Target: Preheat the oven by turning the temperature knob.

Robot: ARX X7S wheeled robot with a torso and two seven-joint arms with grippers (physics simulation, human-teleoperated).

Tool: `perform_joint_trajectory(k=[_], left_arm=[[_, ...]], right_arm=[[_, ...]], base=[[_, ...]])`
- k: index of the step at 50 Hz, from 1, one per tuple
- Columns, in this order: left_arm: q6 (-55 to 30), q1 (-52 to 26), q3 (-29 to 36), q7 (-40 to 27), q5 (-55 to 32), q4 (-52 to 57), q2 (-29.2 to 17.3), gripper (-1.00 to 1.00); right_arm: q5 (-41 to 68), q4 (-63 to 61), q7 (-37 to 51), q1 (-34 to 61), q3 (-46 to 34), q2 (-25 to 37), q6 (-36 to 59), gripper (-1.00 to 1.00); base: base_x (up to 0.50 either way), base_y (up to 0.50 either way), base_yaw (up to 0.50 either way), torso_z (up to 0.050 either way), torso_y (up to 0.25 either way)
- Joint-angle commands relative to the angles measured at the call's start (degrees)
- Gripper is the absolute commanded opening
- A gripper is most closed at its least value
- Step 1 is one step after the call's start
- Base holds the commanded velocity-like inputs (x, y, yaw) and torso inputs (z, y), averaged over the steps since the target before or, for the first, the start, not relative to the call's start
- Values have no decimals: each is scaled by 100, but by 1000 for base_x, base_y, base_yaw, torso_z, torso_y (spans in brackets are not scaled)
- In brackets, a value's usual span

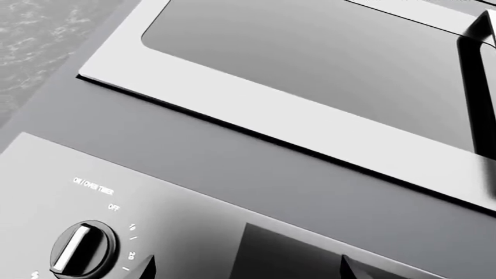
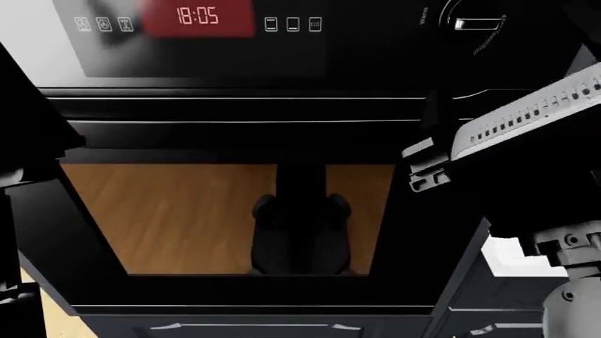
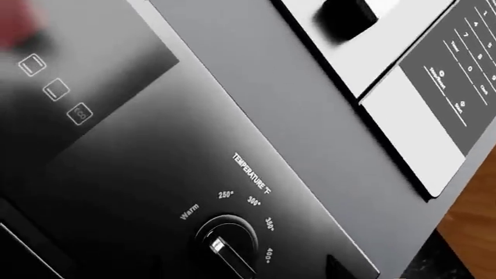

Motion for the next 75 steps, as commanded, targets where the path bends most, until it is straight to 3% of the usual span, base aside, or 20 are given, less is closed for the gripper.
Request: perform_joint_trajectory(k=[1,20,34,39,40,54,75], left_arm=[[-23,-38,-27,-78,-82,13,-51,100],[46,-4,42,-86,31,-41,-57,100],[101,37,103,-76,83,-65,-59,100],[114,45,104,-76,75,-75,-72,100],[112,44,106,-78,67,-77,-76,100],[127,44,148,-101,63,-80,-98,100],[202,102,198,-87,94,-101,-125,100]], right_arm=[[593,342,-332,1201,-317,-470,1081,100],[1304,78,241,1006,-789,-108,1305,100],[1312,276,-38,1499,-878,-246,1658,100],[1135,350,72,1732,-1352,-564,2164,100],[1147,445,272,1920,-1822,-661,2266,100],[709,720,174,2567,-3246,-884,2181,100],[-99,885,-621,2841,-3677,-925,1769,100]], base=[[0,0,0,10,0],[0,0,0,9,0],[0,0,0,8,0],[0,0,0,8,0],[0,0,0,8,0],[0,0,0,8,0],[0,0,0,8,0]])
